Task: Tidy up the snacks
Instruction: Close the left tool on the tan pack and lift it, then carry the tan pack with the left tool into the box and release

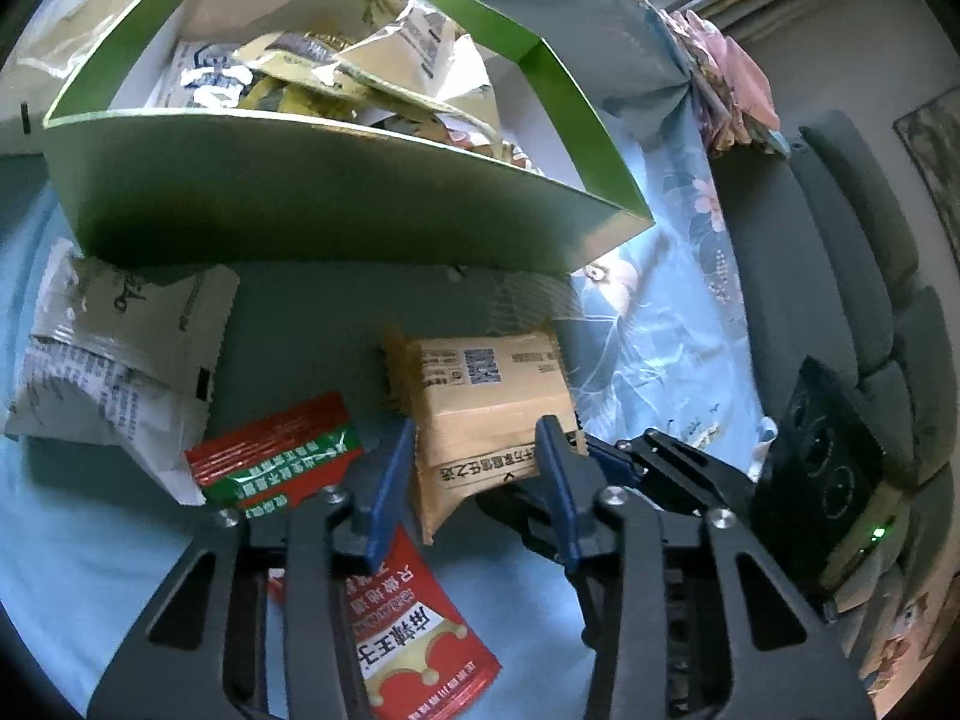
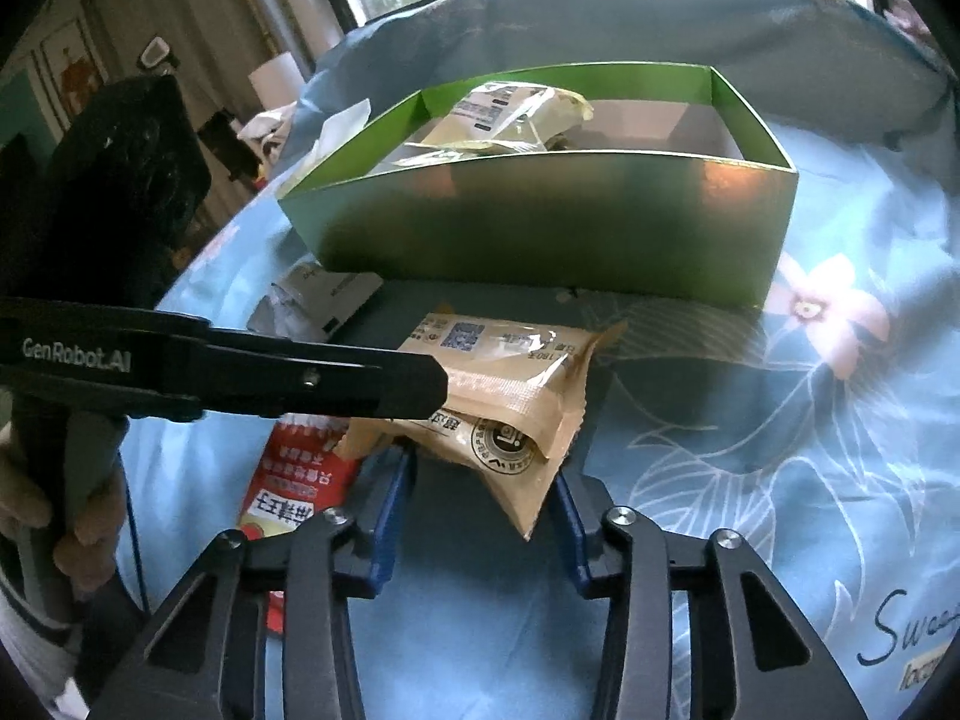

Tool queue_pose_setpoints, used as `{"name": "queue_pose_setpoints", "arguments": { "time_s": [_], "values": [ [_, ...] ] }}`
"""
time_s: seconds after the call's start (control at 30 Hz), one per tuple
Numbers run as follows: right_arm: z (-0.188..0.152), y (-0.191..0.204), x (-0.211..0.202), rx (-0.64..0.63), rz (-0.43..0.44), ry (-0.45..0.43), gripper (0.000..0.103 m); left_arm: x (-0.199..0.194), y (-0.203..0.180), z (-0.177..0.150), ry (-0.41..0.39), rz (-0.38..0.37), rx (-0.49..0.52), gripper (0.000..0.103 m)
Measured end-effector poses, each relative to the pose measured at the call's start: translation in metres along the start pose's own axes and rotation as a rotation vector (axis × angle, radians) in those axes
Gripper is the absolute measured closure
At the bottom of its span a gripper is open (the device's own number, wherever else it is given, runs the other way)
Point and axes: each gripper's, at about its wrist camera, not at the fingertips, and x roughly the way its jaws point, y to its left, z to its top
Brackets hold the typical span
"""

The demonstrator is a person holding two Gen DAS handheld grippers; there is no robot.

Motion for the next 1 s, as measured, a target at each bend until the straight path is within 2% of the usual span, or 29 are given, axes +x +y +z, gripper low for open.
{"name": "queue_pose_setpoints", "arguments": {
  "time_s": [0.1,0.23,0.6,1.0],
  "values": [
    [0.0,0.001,0.0,-0.009,-0.017,0.002,0.066,0.001,0.0,-0.001,-0.004,0.006,0.008,0.072],
    [0.0,0.006,0.0,-0.032,-0.043,-0.006,0.067,0.001,-0.006,-0.002,-0.015,0.026,0.037,0.073],
    [0.006,0.017,-0.026,-0.076,-0.061,-0.094,0.067,-0.024,-0.022,0.0,-0.089,0.005,0.077,0.072],
    [0.044,0.016,-0.057,-0.095,-0.123,-0.216,0.067,-0.038,-0.048,0.041,-0.198,-0.013,0.148,0.071]
  ]
}}
